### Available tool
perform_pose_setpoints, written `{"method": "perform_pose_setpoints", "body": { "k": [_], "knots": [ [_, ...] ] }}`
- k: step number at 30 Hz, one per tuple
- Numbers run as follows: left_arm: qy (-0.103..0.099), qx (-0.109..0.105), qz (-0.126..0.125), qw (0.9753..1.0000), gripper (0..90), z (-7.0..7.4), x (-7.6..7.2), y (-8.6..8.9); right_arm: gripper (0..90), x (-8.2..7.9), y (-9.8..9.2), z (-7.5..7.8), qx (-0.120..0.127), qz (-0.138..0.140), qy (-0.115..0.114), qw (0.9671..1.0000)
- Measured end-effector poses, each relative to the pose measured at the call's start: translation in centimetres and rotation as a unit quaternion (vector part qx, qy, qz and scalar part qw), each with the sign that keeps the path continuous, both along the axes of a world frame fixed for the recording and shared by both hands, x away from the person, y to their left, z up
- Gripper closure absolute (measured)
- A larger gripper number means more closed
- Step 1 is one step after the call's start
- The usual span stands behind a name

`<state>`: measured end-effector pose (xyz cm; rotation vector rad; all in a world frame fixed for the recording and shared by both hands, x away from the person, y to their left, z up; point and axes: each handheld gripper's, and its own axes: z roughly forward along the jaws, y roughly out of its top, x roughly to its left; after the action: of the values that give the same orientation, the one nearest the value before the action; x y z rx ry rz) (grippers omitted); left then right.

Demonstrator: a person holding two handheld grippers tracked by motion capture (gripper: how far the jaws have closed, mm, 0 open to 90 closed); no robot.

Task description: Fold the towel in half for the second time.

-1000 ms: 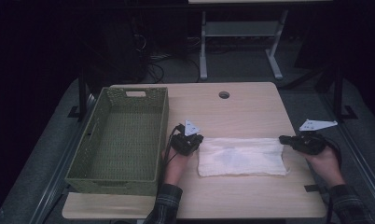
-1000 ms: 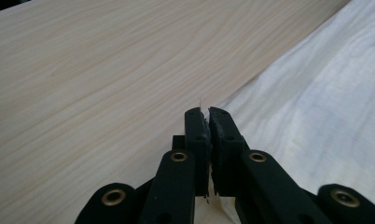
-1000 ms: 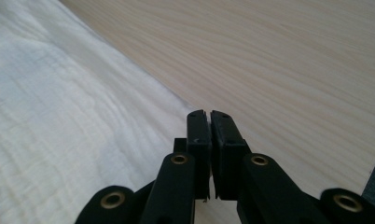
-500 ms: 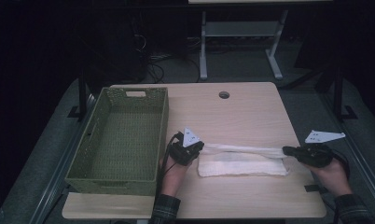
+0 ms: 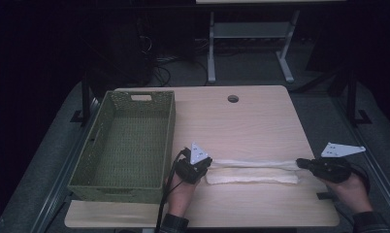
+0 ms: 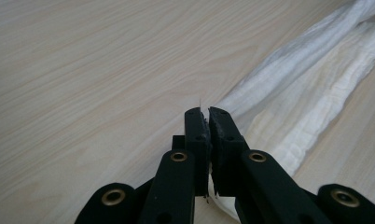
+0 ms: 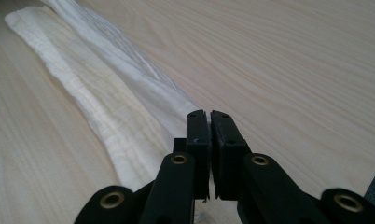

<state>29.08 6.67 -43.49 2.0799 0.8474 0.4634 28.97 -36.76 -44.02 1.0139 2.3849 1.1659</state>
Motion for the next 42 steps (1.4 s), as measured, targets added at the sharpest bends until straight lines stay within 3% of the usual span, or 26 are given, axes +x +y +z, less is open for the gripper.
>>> {"method": "perform_pose_setpoints", "body": {
  "k": [5,14,17,22,25,28,31,34,38,40,42],
  "knots": [
    [0.009,0.006,0.003,0.9999,86.3,-0.2,-0.6,0.0,86.0,-1.1,0.2,0.0,-0.002,0.006,0.002,1.0],
    [0.032,0.017,-0.006,0.9993,85.4,-1.6,-1.3,0.1,84.1,-1.7,0.6,-1.2,-0.016,0.018,0.036,0.9991],
    [0.031,0.007,-0.01,0.9995,80.6,-1.3,-1.5,0.2,78.4,-1.9,0.6,-0.9,-0.005,0.011,0.04,0.9991],
    [0.017,-0.014,-0.019,0.9996,78.5,0.3,-1.7,0.0,75.1,-2.0,0.6,0.5,0.015,0.008,0.018,0.9997],
    [0.016,-0.025,-0.023,0.9993,78.7,0.8,-1.5,-0.2,80.5,-2.0,0.7,0.8,0.019,0.007,0.015,0.9997],
    [0.018,-0.031,-0.031,0.9989,79.8,0.9,-1.3,-0.6,85.5,-2.0,1.0,0.4,0.007,0.011,0.023,0.9997],
    [0.027,-0.028,-0.038,0.9985,81.2,0.4,-1.0,-0.8,88.9,-2.0,1.2,-0.1,-0.001,0.018,0.036,0.9992],
    [0.05,-0.031,-0.043,0.9974,82.2,-0.8,-0.8,-1.0,89.4,-1.9,1.4,-0.8,-0.011,0.027,0.055,0.9981],
    [0.077,-0.011,-0.049,0.9957,83.4,-2.7,-0.8,-1.3,89.6,-1.8,1.8,-1.7,-0.028,0.033,0.079,0.9959],
    [0.084,0.0,-0.048,0.9953,84.5,-3.4,-0.8,-1.3,89.6,-1.7,2.0,-2.0,-0.041,0.034,0.085,0.9949],
    [0.085,-0.011,-0.046,0.9952,85.9,-3.6,-0.7,-1.0,89.6,-1.5,2.0,-2.2,-0.048,0.036,0.081,0.9949]
  ]
}}
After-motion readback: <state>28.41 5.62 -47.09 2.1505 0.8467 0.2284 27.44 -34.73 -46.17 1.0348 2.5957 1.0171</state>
